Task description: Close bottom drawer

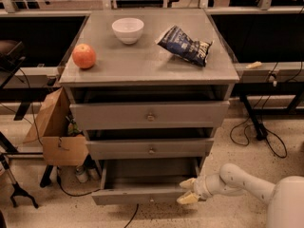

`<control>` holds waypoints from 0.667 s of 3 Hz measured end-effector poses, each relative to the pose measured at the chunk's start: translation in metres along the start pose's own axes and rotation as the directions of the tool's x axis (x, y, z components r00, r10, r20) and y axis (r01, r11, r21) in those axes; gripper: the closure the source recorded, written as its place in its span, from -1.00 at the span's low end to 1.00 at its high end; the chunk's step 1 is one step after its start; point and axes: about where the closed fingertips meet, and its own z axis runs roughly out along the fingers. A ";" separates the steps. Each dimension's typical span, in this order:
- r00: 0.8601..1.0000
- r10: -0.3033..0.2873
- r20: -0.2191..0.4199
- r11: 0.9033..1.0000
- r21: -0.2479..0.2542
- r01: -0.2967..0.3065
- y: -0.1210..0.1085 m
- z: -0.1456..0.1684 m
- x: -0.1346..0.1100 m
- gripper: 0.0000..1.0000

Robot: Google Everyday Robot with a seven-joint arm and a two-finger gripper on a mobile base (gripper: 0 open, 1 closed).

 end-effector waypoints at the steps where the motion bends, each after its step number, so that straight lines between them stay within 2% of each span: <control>1: 0.996 0.090 -0.016 0.996 -0.022 -0.090 0.011 0.001 0.028 0.31; 2: 0.983 0.180 -0.033 0.982 -0.043 -0.182 0.011 0.016 0.059 0.77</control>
Offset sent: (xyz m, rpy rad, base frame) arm -0.0318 -0.0399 -0.0917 0.0036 0.2630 -0.1525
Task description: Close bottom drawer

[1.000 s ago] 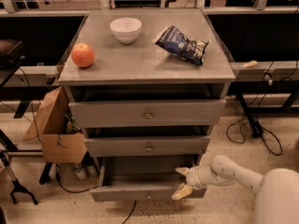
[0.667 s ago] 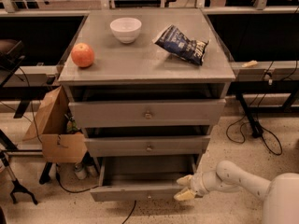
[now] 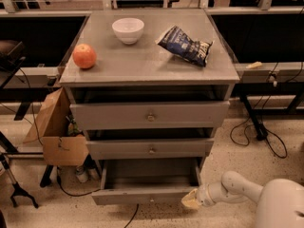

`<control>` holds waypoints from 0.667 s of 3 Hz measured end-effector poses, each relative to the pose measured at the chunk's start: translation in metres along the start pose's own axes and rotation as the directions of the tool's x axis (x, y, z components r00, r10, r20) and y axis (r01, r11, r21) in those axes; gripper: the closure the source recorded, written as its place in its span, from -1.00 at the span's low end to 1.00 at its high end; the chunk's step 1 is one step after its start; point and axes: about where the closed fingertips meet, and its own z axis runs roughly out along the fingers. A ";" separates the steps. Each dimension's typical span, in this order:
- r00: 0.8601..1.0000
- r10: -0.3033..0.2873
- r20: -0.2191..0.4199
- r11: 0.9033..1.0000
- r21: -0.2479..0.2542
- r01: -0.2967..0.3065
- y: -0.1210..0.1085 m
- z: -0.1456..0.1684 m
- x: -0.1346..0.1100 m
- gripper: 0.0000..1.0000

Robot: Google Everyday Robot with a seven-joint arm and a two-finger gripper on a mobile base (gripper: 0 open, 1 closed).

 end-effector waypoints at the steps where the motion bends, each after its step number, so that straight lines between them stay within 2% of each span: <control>1: 0.997 0.072 -0.003 0.997 -0.011 -0.072 -0.018 0.028 0.022 1.00; 2: 0.996 0.090 -0.001 0.996 -0.007 -0.090 -0.033 0.045 0.024 0.62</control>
Offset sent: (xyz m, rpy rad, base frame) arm 0.0654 0.0139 -0.0958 -0.0009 0.0761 -0.0965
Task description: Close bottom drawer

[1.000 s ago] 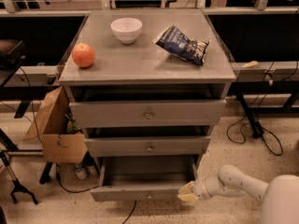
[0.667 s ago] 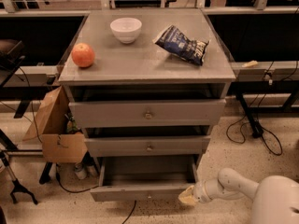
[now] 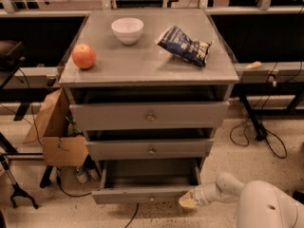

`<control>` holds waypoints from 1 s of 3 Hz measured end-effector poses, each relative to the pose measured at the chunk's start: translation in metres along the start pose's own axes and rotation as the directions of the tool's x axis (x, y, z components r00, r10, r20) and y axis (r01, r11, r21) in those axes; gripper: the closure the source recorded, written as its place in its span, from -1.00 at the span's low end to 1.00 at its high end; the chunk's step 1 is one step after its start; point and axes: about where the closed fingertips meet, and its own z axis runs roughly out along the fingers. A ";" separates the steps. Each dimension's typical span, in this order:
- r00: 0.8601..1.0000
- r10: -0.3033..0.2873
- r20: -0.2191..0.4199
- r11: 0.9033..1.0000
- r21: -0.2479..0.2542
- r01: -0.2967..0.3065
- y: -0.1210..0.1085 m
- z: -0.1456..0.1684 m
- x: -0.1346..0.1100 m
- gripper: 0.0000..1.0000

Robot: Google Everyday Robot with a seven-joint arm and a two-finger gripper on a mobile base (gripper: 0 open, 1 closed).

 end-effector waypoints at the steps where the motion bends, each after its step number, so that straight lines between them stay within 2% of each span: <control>1: 1.000 -0.008 0.016 1.000 0.016 0.008 -0.006 0.006 -0.006 0.16; 3: 0.998 -0.044 0.047 0.996 0.082 0.040 -0.026 0.002 -0.027 -0.77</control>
Offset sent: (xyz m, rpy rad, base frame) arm 0.1099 -0.0025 0.0266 -0.0267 -0.2419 -0.1057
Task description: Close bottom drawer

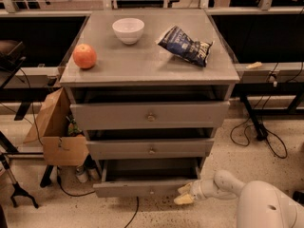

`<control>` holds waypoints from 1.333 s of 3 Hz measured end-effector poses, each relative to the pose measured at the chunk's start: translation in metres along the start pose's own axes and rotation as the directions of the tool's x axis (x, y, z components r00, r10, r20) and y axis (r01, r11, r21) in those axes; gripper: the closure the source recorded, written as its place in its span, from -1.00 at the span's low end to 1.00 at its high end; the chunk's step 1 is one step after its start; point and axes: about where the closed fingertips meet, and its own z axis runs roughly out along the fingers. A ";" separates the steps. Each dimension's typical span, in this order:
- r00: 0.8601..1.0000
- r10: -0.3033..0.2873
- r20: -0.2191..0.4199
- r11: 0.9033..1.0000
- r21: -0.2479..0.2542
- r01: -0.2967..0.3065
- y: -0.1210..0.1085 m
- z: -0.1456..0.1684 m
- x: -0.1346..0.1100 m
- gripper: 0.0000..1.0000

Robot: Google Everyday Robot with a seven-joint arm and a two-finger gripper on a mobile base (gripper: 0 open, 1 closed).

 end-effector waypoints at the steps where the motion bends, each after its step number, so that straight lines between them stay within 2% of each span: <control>1: 1.000 0.010 0.011 1.000 0.002 -0.010 0.002 0.006 -0.003 -1.00; 3: 1.000 0.010 0.011 1.000 0.002 -0.010 0.011 0.006 0.001 -1.00; 4: 1.000 -0.001 0.027 1.000 -0.013 0.001 0.017 0.013 -0.003 -0.62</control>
Offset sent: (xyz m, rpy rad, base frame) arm 0.5223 0.6849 -0.2697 -0.0216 -0.2459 -0.0537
